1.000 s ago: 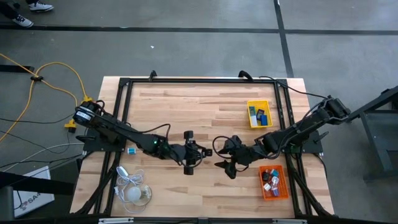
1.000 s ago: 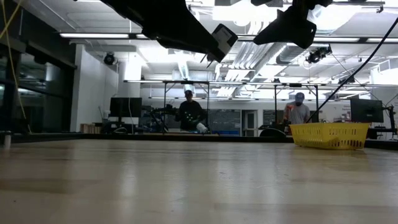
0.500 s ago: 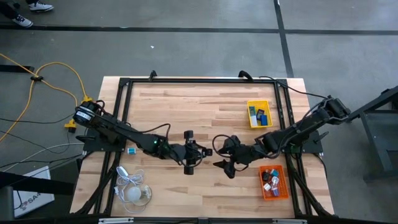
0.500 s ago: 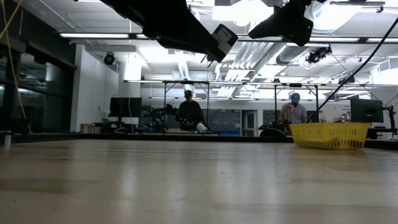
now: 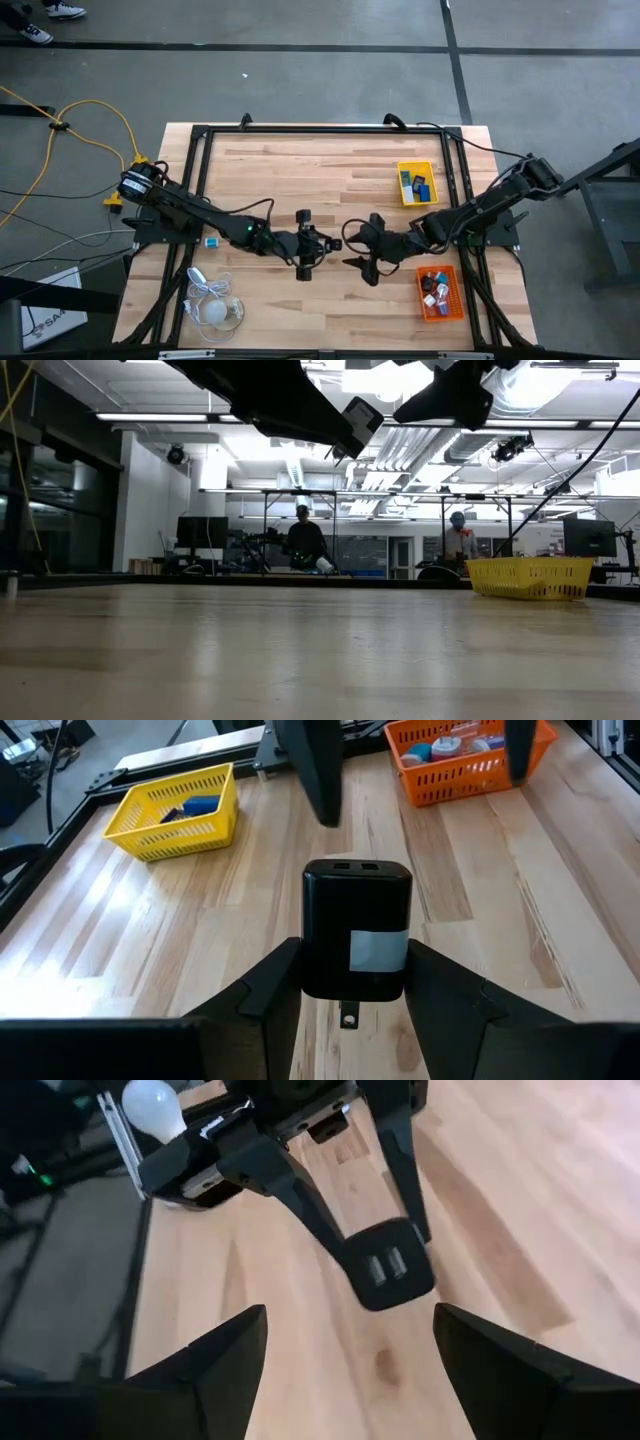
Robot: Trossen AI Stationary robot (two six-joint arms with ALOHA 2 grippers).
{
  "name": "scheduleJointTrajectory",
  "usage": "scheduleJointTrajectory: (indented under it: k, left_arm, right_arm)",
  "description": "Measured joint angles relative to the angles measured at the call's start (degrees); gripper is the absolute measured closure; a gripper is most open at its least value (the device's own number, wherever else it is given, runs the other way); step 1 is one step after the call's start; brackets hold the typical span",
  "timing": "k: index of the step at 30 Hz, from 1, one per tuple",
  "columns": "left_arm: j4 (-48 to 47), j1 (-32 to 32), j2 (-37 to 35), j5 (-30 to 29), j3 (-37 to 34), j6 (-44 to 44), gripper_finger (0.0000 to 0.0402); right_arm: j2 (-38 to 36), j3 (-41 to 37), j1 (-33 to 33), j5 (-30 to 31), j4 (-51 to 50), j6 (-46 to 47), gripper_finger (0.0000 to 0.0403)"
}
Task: Pick & Place Office items
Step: Put the black charger adapter into the orange bin
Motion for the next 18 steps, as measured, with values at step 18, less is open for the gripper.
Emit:
scheduleJointTrajectory:
  k: [18]
  left_arm:
    - [4.2,-0.9,0.0,0.0,0.0,-1.5,0.0254]
  right_arm:
    - [0.0,0.0,1.9,6.4,-0.5,-21.9,0.0129]
